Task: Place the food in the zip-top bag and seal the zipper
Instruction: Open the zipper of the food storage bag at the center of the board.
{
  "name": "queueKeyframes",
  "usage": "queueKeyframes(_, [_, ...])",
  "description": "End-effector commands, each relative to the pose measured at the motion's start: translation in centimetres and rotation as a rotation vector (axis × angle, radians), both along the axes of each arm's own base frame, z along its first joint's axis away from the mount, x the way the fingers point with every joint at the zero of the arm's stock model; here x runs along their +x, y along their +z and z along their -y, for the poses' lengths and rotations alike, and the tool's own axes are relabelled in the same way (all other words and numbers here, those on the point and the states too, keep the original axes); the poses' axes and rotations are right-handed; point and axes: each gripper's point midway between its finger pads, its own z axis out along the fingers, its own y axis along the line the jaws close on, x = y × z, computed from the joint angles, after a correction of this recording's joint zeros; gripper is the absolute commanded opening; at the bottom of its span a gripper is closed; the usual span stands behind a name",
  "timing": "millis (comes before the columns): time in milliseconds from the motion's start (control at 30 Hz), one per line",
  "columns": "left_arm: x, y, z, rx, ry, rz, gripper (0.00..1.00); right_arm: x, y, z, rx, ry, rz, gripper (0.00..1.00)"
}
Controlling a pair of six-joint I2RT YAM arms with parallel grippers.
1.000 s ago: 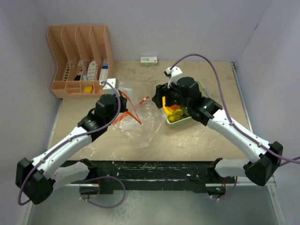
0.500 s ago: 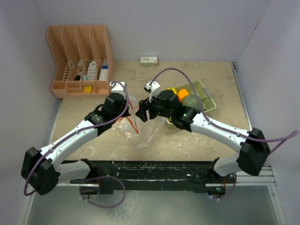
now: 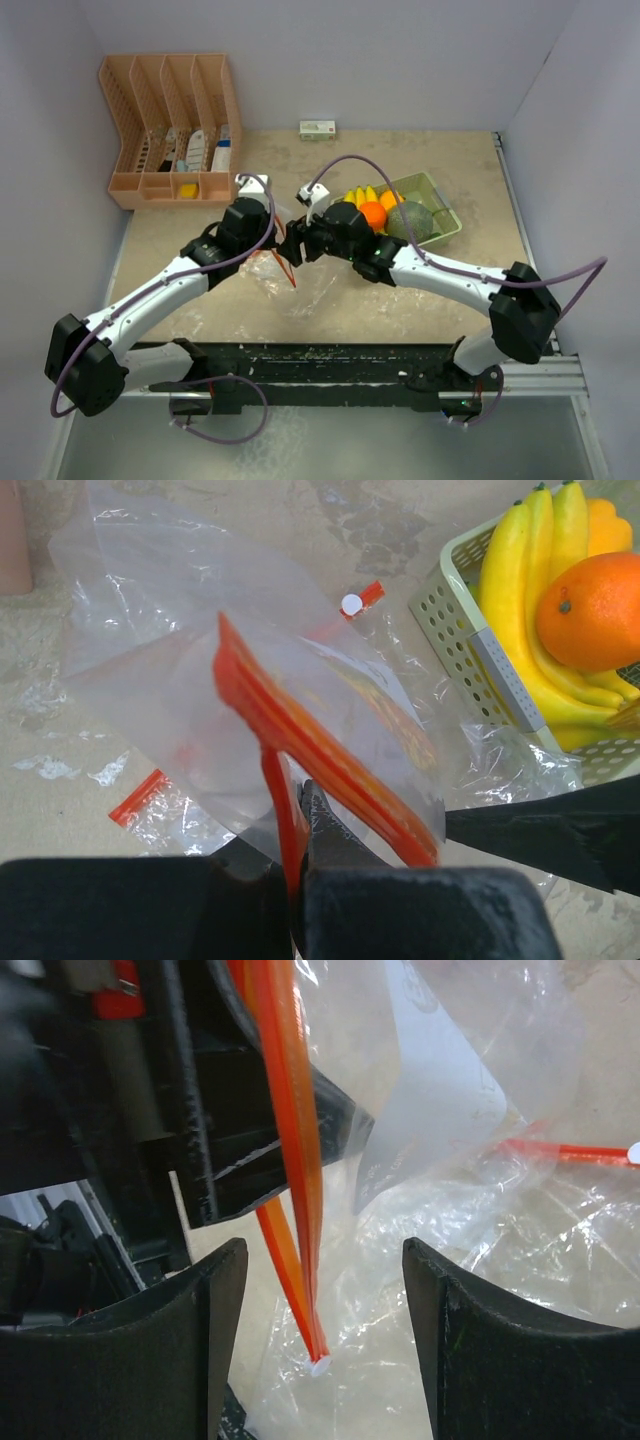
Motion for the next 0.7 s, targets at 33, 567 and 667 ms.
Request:
queueKeyframes(33, [0.7, 3.2, 1.0, -0.075, -0.01, 0.071, 0.0, 1.2, 0.5, -1.2, 0.047, -0.063, 0.011, 0.65])
queueKeyframes(567, [-1.7, 4.1, 0.5, -0.111, -0.076, 0.108, 0.07, 5.9, -2.2, 4.7, -0.123, -0.508, 0.0, 0.0])
queueKeyframes(667, [-2.4, 3.8, -0.2, -0.102, -0.076, 0.112, 0.13, 6.3, -1.1, 6.1, -0.116, -0.577, 0.03, 0.0])
